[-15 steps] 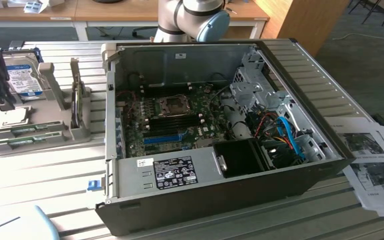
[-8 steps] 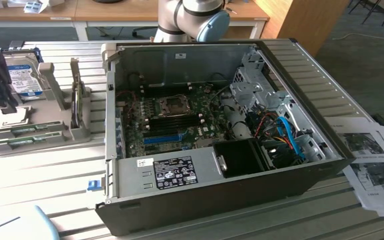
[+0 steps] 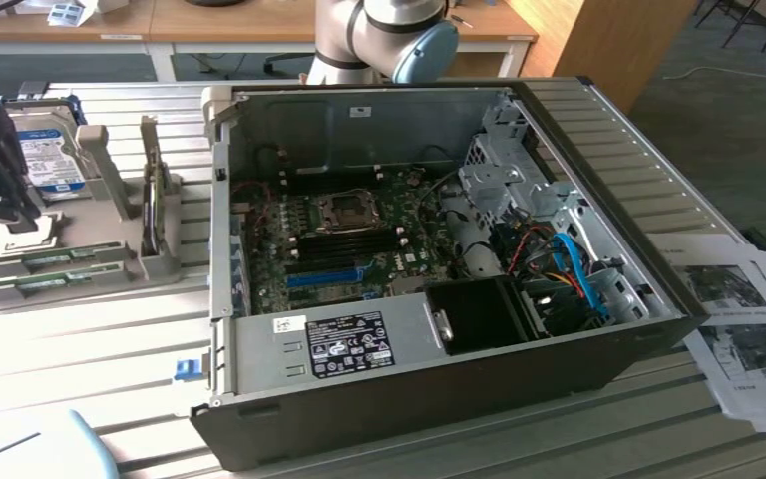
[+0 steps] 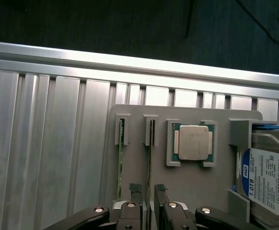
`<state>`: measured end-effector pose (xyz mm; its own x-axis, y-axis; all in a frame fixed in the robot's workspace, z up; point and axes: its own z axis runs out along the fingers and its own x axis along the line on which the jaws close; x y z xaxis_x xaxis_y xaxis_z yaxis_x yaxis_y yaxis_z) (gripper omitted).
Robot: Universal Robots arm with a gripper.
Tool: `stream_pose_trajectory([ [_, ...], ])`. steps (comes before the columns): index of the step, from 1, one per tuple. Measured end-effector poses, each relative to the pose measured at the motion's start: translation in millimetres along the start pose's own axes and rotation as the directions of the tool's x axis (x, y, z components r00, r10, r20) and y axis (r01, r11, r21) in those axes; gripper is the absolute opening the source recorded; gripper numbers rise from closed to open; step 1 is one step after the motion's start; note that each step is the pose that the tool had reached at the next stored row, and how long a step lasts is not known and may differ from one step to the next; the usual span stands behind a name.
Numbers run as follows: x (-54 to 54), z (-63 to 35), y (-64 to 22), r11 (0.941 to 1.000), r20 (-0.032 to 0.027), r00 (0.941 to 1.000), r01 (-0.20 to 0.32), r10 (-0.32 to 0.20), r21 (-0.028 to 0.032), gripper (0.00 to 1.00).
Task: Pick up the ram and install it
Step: 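Pick up the ram and move it above insertion slot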
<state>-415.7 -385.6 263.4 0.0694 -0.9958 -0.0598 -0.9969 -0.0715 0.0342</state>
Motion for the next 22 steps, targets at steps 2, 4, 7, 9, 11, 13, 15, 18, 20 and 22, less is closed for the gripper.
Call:
stream_pose_trajectory([
  [2,0.0,0.4,0.0,1.0000,-0.0001,1.0000,0.000,0.000,-0.0002,0.24],
  [4,0.0,0.4,0.0,1.0000,-0.0001,1.0000,0.000,0.000,-0.0002,0.24],
  [7,0.0,0.7,-0.6,1.0000,0.0002,1.0000,0.000,0.000,0.0003,0.24],
  [9,0.2,0.5,-2.5,1.0000,0.0000,1.0000,0.000,0.000,0.0000,0.24],
  [11,0.4,0.4,-5.0,1.0000,0.0000,1.0000,0.000,0.000,0.0000,0.24],
  [13,0.5,0.3,-6.9,1.0000,0.0000,1.0000,0.000,0.000,0.0000,0.24],
  [15,0.5,0.3,-6.9,1.0000,0.0000,1.0000,0.000,0.000,0.0000,0.24],
  [18,1.7,0.2,-7.0,1.0000,0.0000,1.0000,0.000,0.000,-0.0001,0.24],
  [20,3.7,0.1,-6.8,1.0000,0.0000,1.0000,0.000,0.000,-0.0001,0.24],
  [22,5.7,-0.1,-6.6,1.0000,-0.0001,1.0000,0.000,0.000,-0.0001,0.24],
])
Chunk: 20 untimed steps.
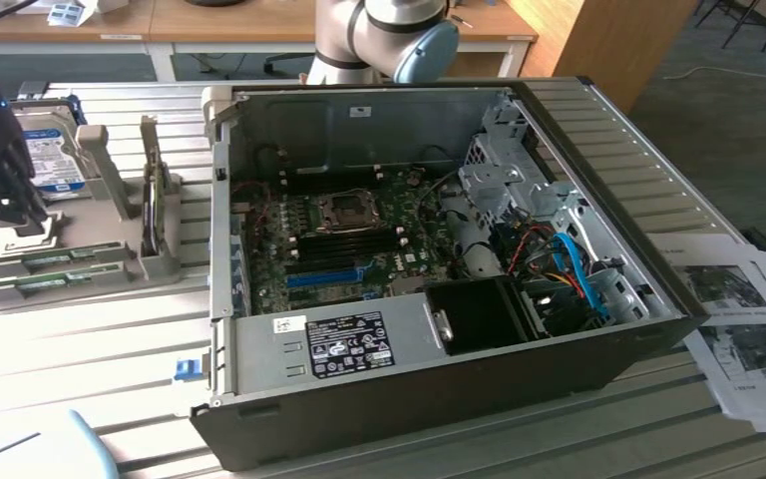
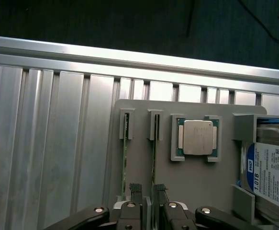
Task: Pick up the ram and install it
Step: 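Pick up the ram and move it above insertion slot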
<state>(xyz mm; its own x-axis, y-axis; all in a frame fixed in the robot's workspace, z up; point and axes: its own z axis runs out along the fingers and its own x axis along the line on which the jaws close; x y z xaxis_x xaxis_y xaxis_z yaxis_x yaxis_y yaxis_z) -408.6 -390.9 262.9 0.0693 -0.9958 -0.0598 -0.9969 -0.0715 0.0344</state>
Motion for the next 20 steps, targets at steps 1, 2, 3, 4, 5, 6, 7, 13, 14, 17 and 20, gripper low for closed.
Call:
stream_pose_trajectory([
  [1,1.0,0.0,0.0,1.0000,0.0001,1.0000,0.000,0.000,0.0001,0.24],
  [2,1.8,-0.1,0.1,1.0000,0.0001,1.0000,0.000,0.000,0.0001,0.24],
  [3,2.6,-0.1,0.1,1.0000,0.0000,1.0000,0.000,0.000,0.0001,0.24],
  [4,3.3,-0.1,0.2,1.0000,0.0001,1.0000,0.000,0.000,0.0001,0.24],
  [5,4.1,-0.2,0.3,1.0000,0.0000,1.0000,0.000,0.000,0.0001,0.24],
  [6,4.8,-0.2,0.3,1.0000,0.0000,1.0000,0.000,0.000,0.0001,0.24],
  [7,5.6,-0.3,0.4,1.0000,0.0001,1.0000,0.000,0.000,0.0001,0.24],
  [13,7.8,-0.4,0.5,1.0000,0.0000,1.0000,0.000,0.000,0.0001,0.24],
  [14,7.7,-0.4,0.5,1.0000,0.0000,1.0000,0.000,0.000,0.0001,0.24],
  [17,7.9,0.7,0.6,1.0000,0.0017,1.0000,0.000,0.000,0.0006,0.24],
  [20,8.2,3.2,0.5,1.0000,0.0019,1.0000,0.000,0.000,0.0009,0.24],
])
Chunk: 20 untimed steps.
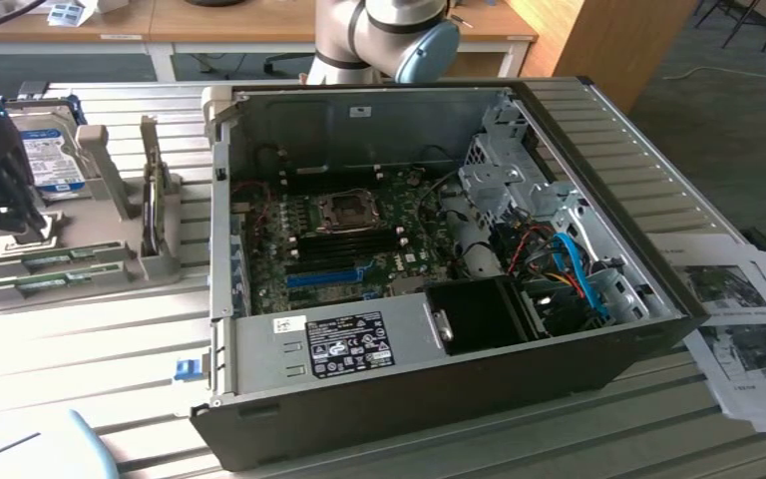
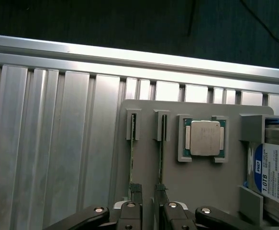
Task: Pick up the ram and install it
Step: 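Pick up the ram and move it above insertion slot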
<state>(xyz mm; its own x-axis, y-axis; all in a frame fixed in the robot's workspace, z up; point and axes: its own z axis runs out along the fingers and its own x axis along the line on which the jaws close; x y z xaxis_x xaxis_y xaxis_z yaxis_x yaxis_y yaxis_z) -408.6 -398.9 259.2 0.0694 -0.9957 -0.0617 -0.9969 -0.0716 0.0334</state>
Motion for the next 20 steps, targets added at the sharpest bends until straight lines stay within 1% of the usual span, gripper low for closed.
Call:
stream_pose_trajectory([
  [20,5.0,23.0,-0.5,1.0000,-0.0001,1.0000,0.000,0.000,0.0003,0.24],
])
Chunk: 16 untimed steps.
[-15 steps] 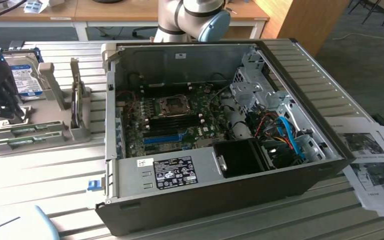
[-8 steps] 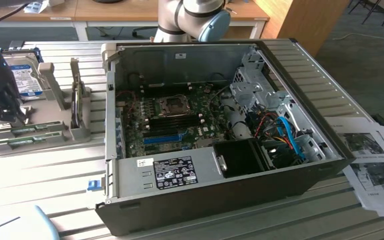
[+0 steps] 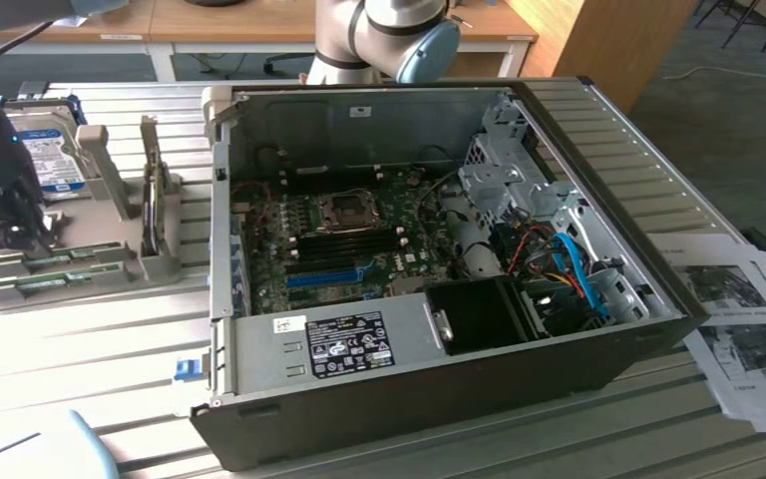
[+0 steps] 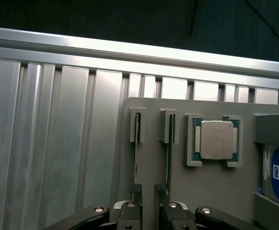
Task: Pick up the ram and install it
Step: 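Pick up the ram and move it above insertion slot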
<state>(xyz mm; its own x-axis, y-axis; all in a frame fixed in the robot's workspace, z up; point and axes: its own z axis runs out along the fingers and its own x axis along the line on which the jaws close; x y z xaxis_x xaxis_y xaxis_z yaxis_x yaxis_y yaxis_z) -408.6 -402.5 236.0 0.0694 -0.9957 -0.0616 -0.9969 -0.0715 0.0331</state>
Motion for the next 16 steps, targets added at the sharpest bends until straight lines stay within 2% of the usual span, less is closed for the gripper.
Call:
stream_pose_trajectory([
  [11,1.5,10.6,-0.3,1.0000,0.0000,1.0000,0.000,0.000,0.0001,0.24],
  [16,1.7,12.4,-0.3,1.0000,-0.0002,1.0000,0.000,0.000,-0.0002,0.24],
])
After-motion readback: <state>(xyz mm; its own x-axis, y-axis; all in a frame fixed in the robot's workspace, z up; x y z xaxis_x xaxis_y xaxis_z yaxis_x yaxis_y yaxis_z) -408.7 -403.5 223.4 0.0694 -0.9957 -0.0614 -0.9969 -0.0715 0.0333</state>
